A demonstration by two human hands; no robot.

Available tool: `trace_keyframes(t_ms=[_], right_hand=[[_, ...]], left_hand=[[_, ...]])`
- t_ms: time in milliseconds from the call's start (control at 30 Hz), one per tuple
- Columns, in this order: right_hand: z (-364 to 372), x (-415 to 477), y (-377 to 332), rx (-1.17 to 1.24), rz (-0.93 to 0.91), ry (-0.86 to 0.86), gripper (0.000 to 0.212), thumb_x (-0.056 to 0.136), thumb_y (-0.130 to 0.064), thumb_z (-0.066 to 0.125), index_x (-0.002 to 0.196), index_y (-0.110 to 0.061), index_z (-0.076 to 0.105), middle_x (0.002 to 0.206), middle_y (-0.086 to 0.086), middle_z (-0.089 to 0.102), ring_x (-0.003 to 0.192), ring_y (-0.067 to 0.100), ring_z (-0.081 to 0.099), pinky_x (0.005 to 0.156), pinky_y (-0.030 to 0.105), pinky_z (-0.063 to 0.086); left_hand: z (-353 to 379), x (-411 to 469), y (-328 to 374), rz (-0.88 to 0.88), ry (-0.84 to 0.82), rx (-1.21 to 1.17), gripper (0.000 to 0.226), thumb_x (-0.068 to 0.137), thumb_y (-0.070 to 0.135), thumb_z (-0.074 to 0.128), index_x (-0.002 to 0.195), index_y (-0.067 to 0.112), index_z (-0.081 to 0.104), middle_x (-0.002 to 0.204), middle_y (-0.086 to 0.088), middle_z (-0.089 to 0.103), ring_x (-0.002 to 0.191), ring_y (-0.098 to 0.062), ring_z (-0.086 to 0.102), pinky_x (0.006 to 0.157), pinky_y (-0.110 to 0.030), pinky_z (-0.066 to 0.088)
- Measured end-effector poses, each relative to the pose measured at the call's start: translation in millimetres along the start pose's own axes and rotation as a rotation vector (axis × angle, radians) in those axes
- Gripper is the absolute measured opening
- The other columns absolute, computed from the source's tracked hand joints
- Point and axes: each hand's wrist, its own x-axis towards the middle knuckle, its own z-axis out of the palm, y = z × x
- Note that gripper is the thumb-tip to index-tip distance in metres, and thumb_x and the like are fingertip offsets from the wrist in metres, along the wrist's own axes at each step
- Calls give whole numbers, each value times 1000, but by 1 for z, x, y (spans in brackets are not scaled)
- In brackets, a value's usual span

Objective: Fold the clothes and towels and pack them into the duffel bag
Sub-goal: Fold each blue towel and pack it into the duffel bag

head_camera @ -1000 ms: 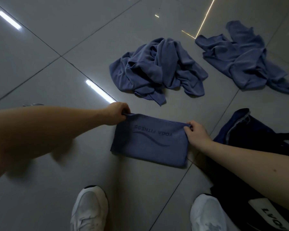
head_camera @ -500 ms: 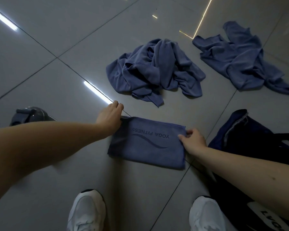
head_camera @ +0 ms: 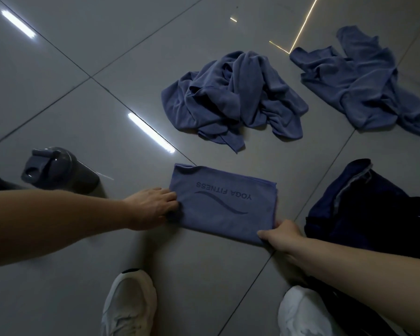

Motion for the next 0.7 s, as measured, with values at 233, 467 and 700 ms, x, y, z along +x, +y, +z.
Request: trace_keyframes(t_ms=[233,467,700], right_hand=[[7,0,-5,152,81,39,25,76,-2,79,84,-7,55,88,20,67,73,38,69,60,54,61],[6,-2,-4,312,157,49,20,81,5,73,74,-3,56,78,21,64,62,30,62,58,40,58],[0,-2,-7,307,199,-34,17,80,-1,77,92,7,68,85,19,70,56,23,56,49,27,46]], left_hand=[[-1,3,-10,38,35,5,28,88,45,60,109,26,61,110,2,59,100,-21,58,87,-33,50],[-20,42,0,-15,219,71,46,88,40,60,130,20,56,141,-5,47,130,-27,44,107,-38,41],[-23,62,3,-168,67,72,74,84,44,61,146,16,33,162,-7,12,150,-30,11,121,-41,24]])
